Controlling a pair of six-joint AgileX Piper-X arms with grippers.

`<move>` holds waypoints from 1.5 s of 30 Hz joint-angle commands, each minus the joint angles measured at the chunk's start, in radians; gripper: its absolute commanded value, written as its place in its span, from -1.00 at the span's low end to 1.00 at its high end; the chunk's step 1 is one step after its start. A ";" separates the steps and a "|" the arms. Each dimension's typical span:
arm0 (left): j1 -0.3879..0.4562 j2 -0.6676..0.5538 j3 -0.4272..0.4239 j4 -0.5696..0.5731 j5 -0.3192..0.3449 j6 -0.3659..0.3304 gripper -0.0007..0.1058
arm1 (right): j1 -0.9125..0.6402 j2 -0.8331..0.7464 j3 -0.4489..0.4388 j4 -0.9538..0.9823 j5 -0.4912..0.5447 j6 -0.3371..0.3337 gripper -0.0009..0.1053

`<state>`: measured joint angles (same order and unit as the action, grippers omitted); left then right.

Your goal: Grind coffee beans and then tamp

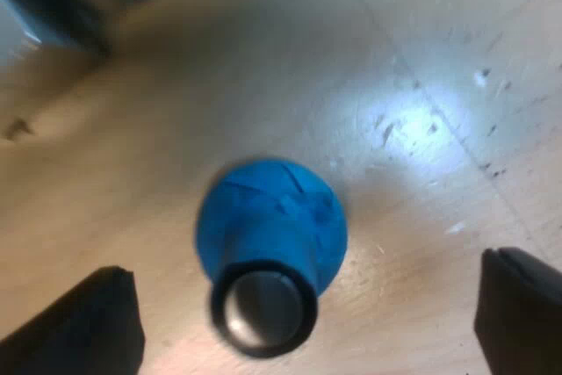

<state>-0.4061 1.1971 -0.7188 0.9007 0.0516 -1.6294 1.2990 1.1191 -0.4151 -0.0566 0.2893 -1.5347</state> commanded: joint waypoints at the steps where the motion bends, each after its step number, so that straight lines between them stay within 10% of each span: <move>1: -0.001 -0.059 -0.049 0.038 -0.017 -0.009 0.52 | -0.004 -0.021 -0.056 0.096 -0.005 -0.010 0.45; 11: -0.001 -0.396 -0.192 0.046 -0.039 -0.030 0.52 | -0.015 -0.118 -0.321 0.565 0.044 -0.038 0.45; 22: 0.057 -0.462 -0.361 0.078 -0.033 -0.102 0.52 | -0.344 -0.262 -0.622 0.950 0.043 -0.033 0.45; 32: 0.313 -0.468 -0.374 0.175 0.032 -0.079 0.52 | -0.875 -0.412 -0.612 1.048 -0.102 -0.054 0.45; 45: 0.336 -0.758 -0.366 0.306 0.028 -0.074 0.52 | -1.191 -0.752 -0.516 1.216 -0.155 -0.266 0.45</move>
<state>-0.0692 0.4528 -1.0834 1.2069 0.0817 -1.7048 0.1114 0.3813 -0.9297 1.1496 0.1444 -1.7821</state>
